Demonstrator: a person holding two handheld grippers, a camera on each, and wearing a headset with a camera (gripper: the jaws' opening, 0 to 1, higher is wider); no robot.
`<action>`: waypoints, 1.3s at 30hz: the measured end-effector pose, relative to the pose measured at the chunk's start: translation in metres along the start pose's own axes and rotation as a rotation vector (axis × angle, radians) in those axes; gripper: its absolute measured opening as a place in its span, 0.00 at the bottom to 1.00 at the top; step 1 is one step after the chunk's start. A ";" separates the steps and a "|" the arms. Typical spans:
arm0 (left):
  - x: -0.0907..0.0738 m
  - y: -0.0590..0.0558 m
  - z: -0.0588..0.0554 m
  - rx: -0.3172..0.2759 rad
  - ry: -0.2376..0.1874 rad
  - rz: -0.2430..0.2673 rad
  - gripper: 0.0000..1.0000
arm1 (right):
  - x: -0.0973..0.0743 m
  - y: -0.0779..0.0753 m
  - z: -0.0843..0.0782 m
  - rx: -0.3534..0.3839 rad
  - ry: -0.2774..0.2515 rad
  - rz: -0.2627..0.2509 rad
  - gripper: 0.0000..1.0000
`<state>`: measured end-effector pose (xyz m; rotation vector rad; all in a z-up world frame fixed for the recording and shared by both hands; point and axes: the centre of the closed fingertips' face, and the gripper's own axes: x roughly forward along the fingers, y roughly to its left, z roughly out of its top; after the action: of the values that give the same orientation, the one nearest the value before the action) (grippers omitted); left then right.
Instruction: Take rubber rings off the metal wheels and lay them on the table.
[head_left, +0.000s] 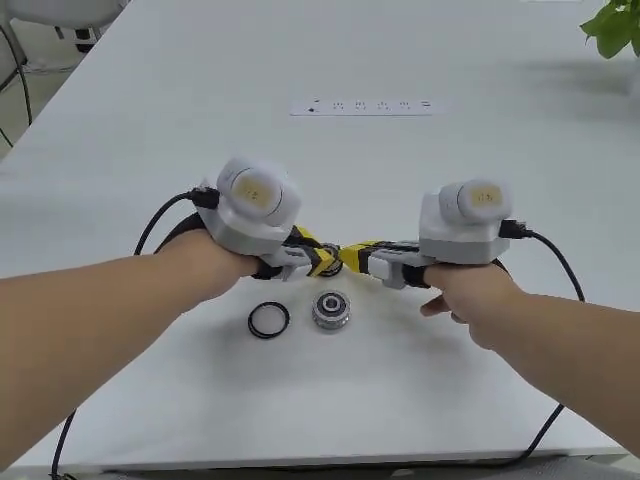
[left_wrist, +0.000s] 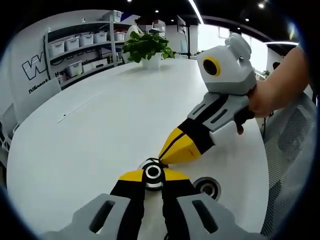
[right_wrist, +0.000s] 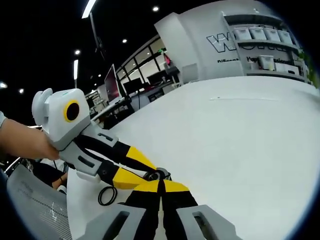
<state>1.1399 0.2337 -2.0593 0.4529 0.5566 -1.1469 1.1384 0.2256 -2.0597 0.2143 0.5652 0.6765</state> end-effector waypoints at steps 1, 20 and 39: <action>0.000 0.001 0.000 0.000 0.001 0.000 0.07 | 0.000 0.000 0.000 0.002 -0.001 0.001 0.00; 0.002 0.003 -0.001 0.002 0.004 0.000 0.07 | 0.003 0.011 0.010 -0.030 -0.029 0.036 0.00; -0.002 -0.005 0.003 0.097 0.000 -0.030 0.14 | -0.002 0.008 0.007 -0.022 -0.022 0.024 0.00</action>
<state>1.1355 0.2319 -2.0558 0.5297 0.5106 -1.2061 1.1362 0.2306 -2.0500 0.2084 0.5349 0.7023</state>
